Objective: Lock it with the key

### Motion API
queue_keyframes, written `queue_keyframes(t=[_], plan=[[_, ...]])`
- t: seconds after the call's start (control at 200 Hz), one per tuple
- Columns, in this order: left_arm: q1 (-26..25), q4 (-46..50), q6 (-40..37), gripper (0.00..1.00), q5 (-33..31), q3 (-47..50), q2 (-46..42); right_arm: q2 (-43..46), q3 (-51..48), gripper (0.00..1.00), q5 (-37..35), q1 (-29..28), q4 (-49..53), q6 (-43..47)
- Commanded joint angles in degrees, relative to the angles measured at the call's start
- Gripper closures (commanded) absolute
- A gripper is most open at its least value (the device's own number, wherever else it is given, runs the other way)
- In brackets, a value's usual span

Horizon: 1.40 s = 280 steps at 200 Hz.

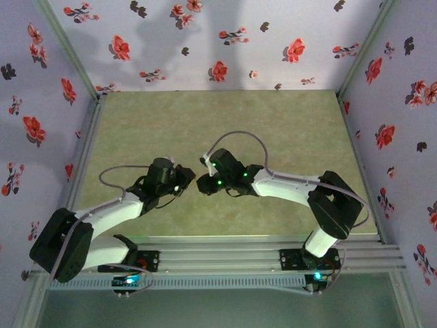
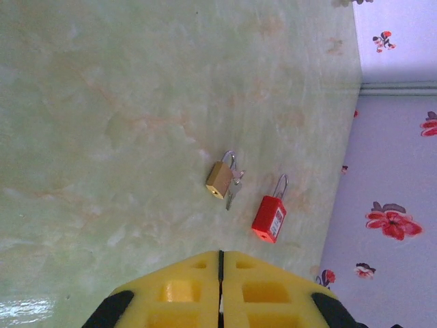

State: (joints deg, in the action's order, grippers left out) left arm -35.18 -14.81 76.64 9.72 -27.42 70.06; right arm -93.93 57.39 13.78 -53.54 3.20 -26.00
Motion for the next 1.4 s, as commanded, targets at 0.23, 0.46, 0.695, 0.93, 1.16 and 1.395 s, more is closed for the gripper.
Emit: queue_keyframes(t=[0.23,0.46,0.695,0.93,1.16,1.395], plan=[[0.73,-0.66,1.1,1.0,0.72,-0.05,-2.39,-1.63,-0.53,0.79,0.43,-0.43,-1.05,0.04],[0.81,-0.57,1.02,1.0,0.83,0.26,-2.69,-1.26,-0.57,0.89,0.09,-0.43,-0.92,-0.02],[1.25,-1.19,0.91,1.0,1.16,0.96,-3.4,0.05,-1.07,0.99,0.39,-0.43,-0.82,0.49],[1.42,-1.37,0.54,1.0,2.1,1.23,-4.39,2.37,-1.75,1.0,2.63,-0.45,-1.09,0.42],[1.51,-1.12,-0.3,1.0,2.85,1.49,-6.37,4.97,-3.27,1.0,6.96,-0.43,-3.19,-0.56],[1.76,-1.53,-1.05,1.0,3.77,2.24,-8.05,8.74,-6.55,1.0,11.37,-0.34,-6.12,-1.14]])
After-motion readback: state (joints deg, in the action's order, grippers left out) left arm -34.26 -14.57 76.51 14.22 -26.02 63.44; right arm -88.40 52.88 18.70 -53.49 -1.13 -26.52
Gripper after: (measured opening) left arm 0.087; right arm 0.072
